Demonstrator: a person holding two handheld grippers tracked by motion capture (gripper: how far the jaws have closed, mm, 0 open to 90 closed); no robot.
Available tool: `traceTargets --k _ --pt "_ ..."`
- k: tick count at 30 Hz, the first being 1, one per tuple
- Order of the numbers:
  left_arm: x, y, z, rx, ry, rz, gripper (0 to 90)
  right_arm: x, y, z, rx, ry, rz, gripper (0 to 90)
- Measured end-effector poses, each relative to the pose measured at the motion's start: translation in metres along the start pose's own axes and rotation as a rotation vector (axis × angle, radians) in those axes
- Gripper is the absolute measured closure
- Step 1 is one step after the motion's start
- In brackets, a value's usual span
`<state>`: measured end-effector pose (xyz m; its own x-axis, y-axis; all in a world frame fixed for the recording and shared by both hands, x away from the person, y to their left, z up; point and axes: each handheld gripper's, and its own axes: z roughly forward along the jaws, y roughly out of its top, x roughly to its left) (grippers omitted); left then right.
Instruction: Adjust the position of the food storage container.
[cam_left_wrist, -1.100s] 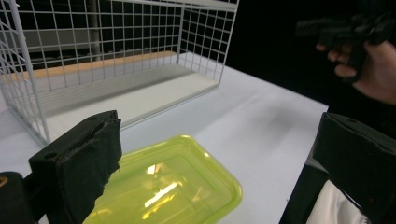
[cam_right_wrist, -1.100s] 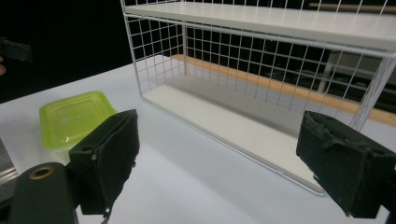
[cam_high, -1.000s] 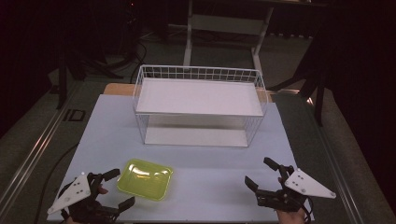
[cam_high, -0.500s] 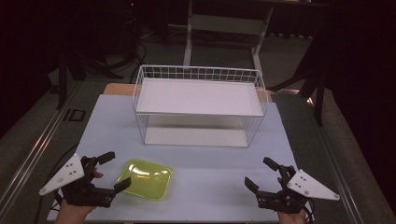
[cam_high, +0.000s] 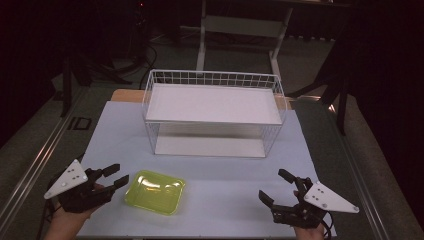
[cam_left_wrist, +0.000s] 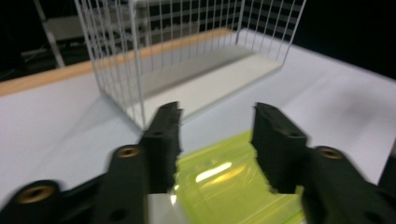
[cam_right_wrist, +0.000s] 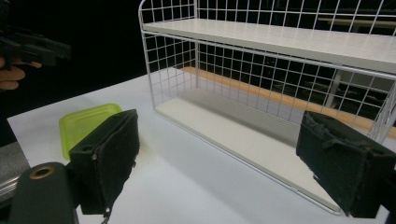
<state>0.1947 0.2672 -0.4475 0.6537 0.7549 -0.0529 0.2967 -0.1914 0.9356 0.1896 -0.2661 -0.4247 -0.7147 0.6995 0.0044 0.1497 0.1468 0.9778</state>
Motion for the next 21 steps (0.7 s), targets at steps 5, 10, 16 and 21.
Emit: traceTargets --k 5,10,16,21 --pt "0.012 -0.014 0.009 0.096 0.047 -0.034 72.4 0.002 0.000 0.001 -0.001 0.003 -0.006 13.4" --pt "0.021 -0.034 0.016 0.193 0.072 -0.052 87.5 0.002 0.000 0.002 -0.002 0.010 -0.004 13.4" --pt "0.024 -0.049 0.025 0.306 0.081 -0.070 90.0 0.002 -0.001 0.004 0.002 0.014 0.000 13.4" --pt "0.022 -0.058 0.032 0.379 0.068 -0.061 90.0 0.002 -0.001 0.003 0.001 0.015 -0.005 13.4"
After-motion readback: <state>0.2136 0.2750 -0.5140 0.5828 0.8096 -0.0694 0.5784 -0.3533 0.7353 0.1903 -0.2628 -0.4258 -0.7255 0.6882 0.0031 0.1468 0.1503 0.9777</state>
